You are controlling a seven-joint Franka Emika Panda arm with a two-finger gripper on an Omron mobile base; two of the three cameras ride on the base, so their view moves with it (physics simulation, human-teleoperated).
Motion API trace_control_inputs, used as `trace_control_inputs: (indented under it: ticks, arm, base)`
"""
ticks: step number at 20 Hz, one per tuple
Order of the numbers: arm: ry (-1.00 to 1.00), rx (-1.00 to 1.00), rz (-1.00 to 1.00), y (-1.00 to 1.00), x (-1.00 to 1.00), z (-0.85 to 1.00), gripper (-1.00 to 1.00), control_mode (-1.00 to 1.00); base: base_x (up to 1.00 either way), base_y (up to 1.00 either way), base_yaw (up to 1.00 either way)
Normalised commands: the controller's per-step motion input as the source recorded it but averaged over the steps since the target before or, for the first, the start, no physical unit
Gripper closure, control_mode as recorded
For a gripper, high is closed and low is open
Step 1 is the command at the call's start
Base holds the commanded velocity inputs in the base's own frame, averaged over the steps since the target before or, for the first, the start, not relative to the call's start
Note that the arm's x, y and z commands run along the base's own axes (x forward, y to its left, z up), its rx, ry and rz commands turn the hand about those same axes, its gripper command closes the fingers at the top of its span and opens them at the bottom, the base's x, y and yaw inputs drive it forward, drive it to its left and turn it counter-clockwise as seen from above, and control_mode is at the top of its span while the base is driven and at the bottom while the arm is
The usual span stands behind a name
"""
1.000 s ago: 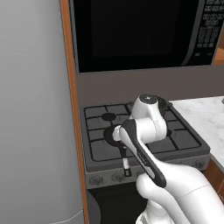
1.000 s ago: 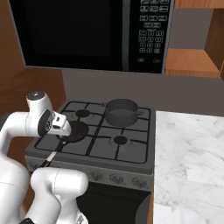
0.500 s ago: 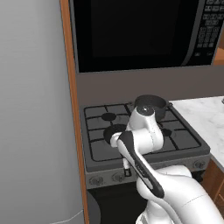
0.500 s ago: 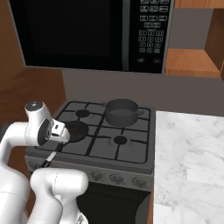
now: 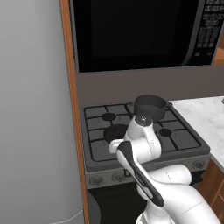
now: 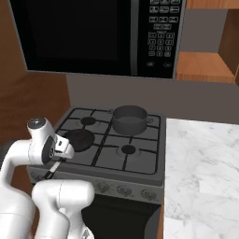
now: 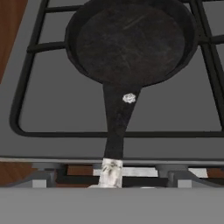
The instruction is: Move the pot and pan from the stove into the sink.
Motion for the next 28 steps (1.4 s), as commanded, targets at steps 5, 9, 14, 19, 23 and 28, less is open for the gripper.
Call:
trace_control_inputs:
  ticks: [5,9,14,19,23,28]
  arm:
    - [-0.01,0.03,-0.02,0.04,0.00,-0.29,-1.00,-1.00]
    - [-0.01,0.03,-0.02,0.03,0.00,-0.29,-1.00,-1.00]
    - [0.00,0.03,-0.01,0.01,0.00,-0.37,-1.00,-1.00]
    - [-0.04,0.00,0.00,0.00,0.01,-0.27,-1.00,-1.00]
    - [-0.02,-0.03,0.00,0.00,0.31,-0.27,-1.00,-1.00]
    - [-0.25,-0.09,0.00,-0.08,0.24,-0.64,-1.00,-1.00]
  base:
    - [0.00,0.00,0.00]
    - [0.00,0.00,0.00]
    - [0.00,0.00,0.00]
    - [0.00,0.00,0.00]
    - [0.00,0.00,0.00]
    - [0.00,0.00,0.00]
